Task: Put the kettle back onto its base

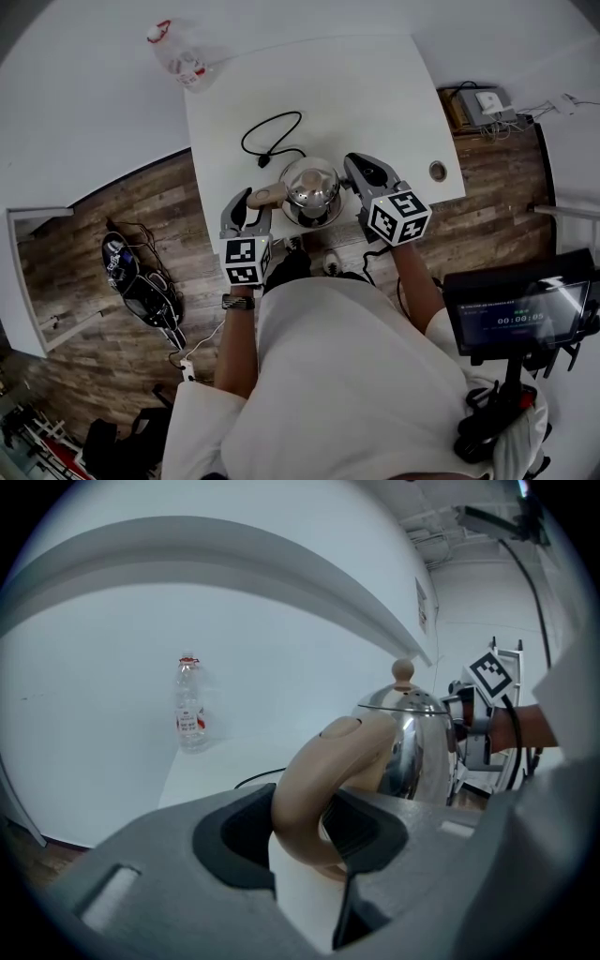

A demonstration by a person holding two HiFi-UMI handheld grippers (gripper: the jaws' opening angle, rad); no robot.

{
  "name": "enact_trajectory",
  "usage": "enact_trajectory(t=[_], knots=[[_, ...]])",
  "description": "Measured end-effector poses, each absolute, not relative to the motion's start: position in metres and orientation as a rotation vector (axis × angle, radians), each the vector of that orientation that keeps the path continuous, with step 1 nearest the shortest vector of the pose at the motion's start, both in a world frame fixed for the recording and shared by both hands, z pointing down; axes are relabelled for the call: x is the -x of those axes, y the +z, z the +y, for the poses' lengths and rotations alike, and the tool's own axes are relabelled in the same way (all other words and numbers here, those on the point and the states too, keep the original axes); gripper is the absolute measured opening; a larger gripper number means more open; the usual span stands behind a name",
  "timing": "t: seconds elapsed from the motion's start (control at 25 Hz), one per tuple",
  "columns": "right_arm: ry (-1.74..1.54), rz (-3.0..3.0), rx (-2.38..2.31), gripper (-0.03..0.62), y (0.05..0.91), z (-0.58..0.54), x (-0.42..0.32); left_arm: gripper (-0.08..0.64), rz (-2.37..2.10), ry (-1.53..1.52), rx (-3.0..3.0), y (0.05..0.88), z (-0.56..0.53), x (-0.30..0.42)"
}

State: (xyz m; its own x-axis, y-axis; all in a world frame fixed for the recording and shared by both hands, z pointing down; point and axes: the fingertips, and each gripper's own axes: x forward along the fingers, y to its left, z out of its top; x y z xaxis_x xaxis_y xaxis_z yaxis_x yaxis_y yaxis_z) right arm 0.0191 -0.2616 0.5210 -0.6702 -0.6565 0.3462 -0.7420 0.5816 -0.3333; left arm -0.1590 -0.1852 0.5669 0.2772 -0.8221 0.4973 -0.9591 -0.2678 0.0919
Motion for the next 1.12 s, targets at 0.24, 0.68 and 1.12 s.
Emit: enact_trajectory(t=[0.24,0.68,1.12], knots=[[0.698,-2.610,-1.164,0.018,0.531,-0.256,-0.021,0.156,-1.605,0.528,-2.163,0.574,-0.179,0.158],[0.711,-2.577,-1.160,0.015,0.546,-0.259,-0.021,0.158,-1.597,0.589,-2.170,0.584,-0.181,0.157],[0.714,-2.579,-1.160,0.014,0.549,-0.264,-0.015,0.161,-1.611,0.621,-2.154,0.592,-0.185,0.162]])
